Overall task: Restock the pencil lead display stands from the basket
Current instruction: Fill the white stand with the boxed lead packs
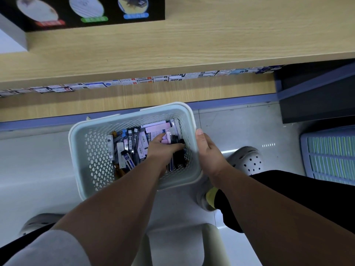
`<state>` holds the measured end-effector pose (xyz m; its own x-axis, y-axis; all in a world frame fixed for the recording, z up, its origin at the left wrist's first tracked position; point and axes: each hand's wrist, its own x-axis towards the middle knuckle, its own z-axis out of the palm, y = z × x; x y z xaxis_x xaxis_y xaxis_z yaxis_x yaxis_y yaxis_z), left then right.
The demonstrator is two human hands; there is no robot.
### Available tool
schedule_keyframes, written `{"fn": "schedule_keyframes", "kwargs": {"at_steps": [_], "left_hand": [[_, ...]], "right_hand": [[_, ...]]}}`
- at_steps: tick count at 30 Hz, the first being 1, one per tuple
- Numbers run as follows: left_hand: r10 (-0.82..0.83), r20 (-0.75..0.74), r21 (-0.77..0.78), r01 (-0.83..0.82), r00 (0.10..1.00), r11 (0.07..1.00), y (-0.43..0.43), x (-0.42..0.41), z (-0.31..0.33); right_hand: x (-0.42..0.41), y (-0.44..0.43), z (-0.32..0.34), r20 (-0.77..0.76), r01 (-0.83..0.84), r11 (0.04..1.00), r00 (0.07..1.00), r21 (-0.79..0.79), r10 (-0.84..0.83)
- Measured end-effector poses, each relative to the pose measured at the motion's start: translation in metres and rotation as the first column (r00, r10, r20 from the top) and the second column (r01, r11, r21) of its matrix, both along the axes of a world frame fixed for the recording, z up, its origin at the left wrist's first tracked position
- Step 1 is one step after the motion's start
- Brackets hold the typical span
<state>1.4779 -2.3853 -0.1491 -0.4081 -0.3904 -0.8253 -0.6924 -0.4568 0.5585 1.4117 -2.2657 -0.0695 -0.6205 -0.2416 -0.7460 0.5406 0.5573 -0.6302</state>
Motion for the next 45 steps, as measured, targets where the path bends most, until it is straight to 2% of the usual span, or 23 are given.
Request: {"fn": "schedule_keyframes", "kwargs": {"at_steps": [5, 13, 20, 26, 32, 40, 45], "left_hand": [[-0.047, 0.019, 0.057, 0.046, 0.999, 0.997, -0.004, -0.003, 0.006], [0.029, 0.007, 0.120, -0.030, 1.000, 0.992, -0.002, -0.006, 0.011], [0.023, -0.015, 0.065, -0.022, 1.000, 0.998, 0.003, -0.005, 0.016], [0.154, -0.013, 0.113, -0.151, 0.988, 0.982, 0.006, -0.007, 0.016], [0.218, -0.038, 0.169, -0.208, 0.975, 0.963, 0.002, -0.001, 0.021], [0.179, -0.059, 0.115, -0.172, 0.982, 0.978, -0.029, 0.005, 0.037], [0.094, -0.085, 0.081, -0.087, 0.992, 0.993, -0.062, 0.024, 0.056]], "right_hand": [[-0.002, 0.000, 0.004, 0.007, 0.005, 1.000, 1.000, -0.011, -0.005], [-0.006, 0.002, 0.007, -0.005, -0.021, 0.999, 1.000, 0.027, 0.022], [-0.006, 0.002, 0.006, -0.014, -0.033, 0.999, 0.999, 0.029, 0.034], [-0.004, 0.001, 0.007, -0.043, -0.021, 1.000, 0.999, 0.021, 0.022], [0.000, 0.000, 0.004, -0.043, 0.002, 1.000, 0.999, 0.021, -0.001], [-0.003, -0.001, 0.007, -0.031, -0.005, 0.999, 0.999, 0.045, 0.006], [-0.005, -0.002, 0.008, -0.115, 0.036, 0.995, 0.993, 0.097, -0.025]]}}
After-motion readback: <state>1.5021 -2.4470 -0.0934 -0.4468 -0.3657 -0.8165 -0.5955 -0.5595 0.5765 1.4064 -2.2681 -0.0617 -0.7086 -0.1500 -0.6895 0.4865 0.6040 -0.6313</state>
